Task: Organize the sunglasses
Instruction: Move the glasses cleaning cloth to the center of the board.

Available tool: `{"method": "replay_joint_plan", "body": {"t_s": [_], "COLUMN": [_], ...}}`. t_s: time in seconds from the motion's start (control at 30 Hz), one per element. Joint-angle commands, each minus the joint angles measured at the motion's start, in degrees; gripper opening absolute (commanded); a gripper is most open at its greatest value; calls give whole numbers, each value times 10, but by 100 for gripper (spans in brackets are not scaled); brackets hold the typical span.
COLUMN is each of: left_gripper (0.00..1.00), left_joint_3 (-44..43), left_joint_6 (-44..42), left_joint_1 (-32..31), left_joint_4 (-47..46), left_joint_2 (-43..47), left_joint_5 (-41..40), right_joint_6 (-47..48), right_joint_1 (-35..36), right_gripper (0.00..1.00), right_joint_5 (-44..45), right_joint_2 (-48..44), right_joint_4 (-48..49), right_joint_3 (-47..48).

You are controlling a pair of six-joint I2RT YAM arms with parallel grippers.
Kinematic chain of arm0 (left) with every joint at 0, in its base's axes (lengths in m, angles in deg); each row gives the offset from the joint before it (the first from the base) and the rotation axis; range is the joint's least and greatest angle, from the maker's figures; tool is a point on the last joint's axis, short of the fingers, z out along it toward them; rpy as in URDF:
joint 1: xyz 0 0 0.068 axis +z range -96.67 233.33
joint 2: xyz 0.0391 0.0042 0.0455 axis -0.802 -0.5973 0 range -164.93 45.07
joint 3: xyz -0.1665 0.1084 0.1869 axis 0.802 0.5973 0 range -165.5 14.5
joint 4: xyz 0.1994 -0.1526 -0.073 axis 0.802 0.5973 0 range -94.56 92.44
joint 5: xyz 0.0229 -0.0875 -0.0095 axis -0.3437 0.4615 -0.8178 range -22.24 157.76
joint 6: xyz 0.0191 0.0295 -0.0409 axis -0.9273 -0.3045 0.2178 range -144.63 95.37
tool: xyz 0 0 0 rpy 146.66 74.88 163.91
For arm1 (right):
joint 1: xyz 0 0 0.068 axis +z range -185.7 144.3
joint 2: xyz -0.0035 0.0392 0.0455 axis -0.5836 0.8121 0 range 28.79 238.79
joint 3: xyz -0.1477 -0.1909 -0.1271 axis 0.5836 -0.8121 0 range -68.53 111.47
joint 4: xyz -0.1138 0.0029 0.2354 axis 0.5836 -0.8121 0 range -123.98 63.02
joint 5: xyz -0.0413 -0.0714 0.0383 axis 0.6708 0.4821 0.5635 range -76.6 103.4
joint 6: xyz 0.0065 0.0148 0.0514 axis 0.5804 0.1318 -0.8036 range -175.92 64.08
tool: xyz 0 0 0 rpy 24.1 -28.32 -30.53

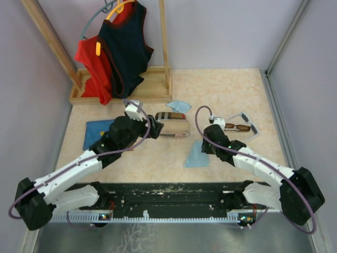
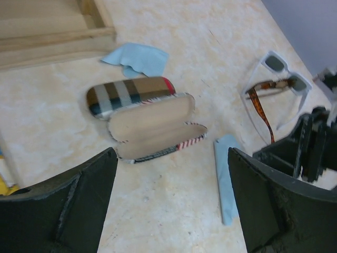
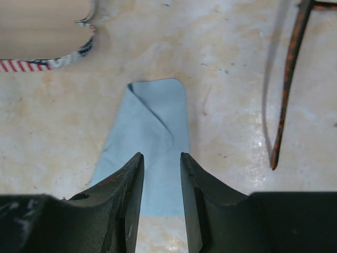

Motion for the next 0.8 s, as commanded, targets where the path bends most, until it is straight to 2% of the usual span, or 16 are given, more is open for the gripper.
{"method": "replay_joint_plan", "body": {"t_s": [0.0, 0.17, 0.43, 0.77], "left_gripper": [90, 86, 76, 73], "left_joint_3": [-15, -37, -50, -93], "left_joint_6": [-7, -12, 26, 48], "left_joint_1": [-65, -138, -186, -252], "left_joint_4": [-39, -68, -88, -38], "left_joint_2": [-53, -145, -282, -391], "left_joint_5": [21, -4, 4, -25], "right_joint_6": [1, 6, 5, 5], "right_joint_1": [-103, -159, -161, -167], "right_gripper": [34, 29, 29, 29], "right_joint_5": [-93, -181, -152, -143], "right_joint_2": [-37, -39, -87, -127], "right_joint_4": [29, 59, 35, 23], "right_joint_3": [-37, -67, -82, -97]}}
